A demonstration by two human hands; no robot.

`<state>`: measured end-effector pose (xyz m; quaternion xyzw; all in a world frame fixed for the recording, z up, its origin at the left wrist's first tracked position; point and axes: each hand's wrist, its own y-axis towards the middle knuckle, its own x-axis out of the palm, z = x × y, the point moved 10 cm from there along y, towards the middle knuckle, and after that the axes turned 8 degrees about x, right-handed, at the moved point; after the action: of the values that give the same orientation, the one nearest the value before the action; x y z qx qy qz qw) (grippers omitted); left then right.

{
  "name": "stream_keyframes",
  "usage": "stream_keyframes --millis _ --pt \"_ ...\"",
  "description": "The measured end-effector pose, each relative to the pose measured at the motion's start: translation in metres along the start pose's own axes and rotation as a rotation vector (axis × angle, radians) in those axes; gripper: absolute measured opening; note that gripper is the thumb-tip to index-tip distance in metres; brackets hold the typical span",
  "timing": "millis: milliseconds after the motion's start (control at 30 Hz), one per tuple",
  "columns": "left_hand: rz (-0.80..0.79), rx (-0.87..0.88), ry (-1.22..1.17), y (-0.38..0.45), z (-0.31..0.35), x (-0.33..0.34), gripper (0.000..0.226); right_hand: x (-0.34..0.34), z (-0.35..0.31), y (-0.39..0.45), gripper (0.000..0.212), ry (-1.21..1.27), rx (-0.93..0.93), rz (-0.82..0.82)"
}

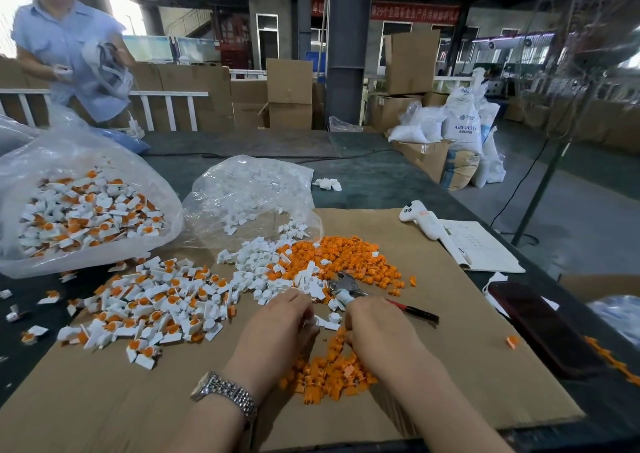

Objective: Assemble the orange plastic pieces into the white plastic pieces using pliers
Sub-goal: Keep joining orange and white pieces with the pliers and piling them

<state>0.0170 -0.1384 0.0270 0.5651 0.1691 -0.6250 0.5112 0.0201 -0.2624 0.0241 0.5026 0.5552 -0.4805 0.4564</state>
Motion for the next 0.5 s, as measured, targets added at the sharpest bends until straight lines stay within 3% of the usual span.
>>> stream_keyframes --millis 133,233,367,500 --pt "-0.006 -0.016 -0.015 0.001 0.000 -0.001 0.007 -0.007 -0.004 -0.002 0.020 -0.055 -0.002 0.044" --pt "-0.026 -0.042 -0.038 0.002 -0.002 0.000 0.007 -0.009 -0.006 -0.003 0.019 -0.033 -0.008 0.078" --pt "0.024 -0.186 -0.180 -0.005 -0.017 -0.006 0.014 -0.016 0.006 0.002 0.011 0.186 0.033 0.154" --pt "0.048 -0.279 -0.333 -0.016 -0.028 -0.009 0.015 -0.019 0.016 0.005 0.018 0.413 0.028 0.140"
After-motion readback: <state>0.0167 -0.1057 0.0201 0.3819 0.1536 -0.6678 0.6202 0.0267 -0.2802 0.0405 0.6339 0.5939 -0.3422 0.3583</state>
